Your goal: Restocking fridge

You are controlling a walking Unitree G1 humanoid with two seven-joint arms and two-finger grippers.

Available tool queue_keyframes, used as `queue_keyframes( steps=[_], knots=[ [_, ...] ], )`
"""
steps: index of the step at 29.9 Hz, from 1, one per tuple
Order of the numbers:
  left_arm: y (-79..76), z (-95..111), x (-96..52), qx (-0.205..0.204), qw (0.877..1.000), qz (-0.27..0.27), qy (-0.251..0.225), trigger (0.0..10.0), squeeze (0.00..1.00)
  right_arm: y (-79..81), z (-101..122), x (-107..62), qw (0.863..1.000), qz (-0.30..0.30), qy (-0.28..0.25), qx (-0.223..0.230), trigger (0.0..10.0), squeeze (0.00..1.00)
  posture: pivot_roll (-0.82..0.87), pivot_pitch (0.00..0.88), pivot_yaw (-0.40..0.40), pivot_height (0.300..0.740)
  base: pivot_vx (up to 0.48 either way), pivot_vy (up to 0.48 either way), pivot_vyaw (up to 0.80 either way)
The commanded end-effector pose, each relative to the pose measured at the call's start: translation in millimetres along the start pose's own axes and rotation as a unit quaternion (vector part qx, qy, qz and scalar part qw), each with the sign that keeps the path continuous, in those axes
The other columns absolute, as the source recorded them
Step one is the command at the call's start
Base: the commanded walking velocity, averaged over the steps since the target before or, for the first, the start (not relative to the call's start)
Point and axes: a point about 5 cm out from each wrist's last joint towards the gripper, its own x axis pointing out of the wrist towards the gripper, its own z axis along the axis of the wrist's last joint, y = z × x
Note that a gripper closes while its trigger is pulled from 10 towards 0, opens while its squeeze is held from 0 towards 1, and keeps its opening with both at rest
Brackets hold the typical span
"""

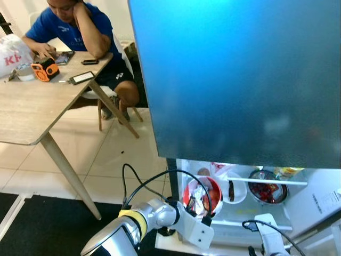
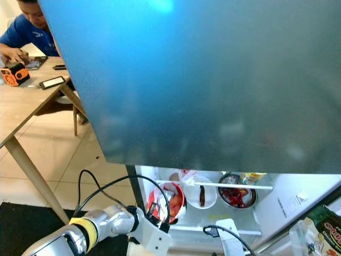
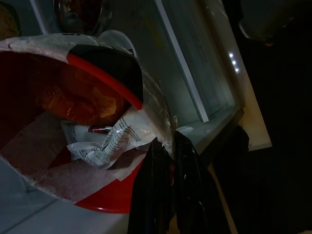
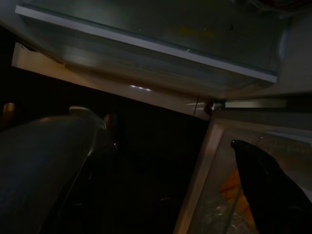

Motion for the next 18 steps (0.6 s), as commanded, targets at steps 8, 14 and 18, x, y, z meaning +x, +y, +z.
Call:
queue_keyframes(
  steps=[8, 14, 18],
  knots=[
    [-0.1, -0.7, -0.5, 0.013, 1.000, -0.003, -0.001, 10.0, 0.00, 1.5, 0.0, 0.1, 1.000, -0.001, -0.001, 0.014, 10.0, 0.00, -0.10, 0.000, 0.059, 0.616, 0.000, 0.000, 0.00],
    [-1.5, 0.4, 0.3, 0.018, 1.000, -0.005, -0.002, 10.0, 0.00, 1.2, 4.7, 0.4, 1.000, -0.001, -0.009, 0.018, 10.0, 0.00, -0.10, 0.000, 0.061, 0.596, 0.000, 0.000, 0.00],
    [-1.7, 0.3, 0.5, 0.023, 1.000, -0.005, 0.000, 10.0, 0.00, 1.1, 7.4, 0.6, 1.000, -0.002, -0.015, 0.021, 10.0, 0.00, -0.10, 0.000, 0.062, 0.586, 0.000, 0.000, 0.00]
  ],
)
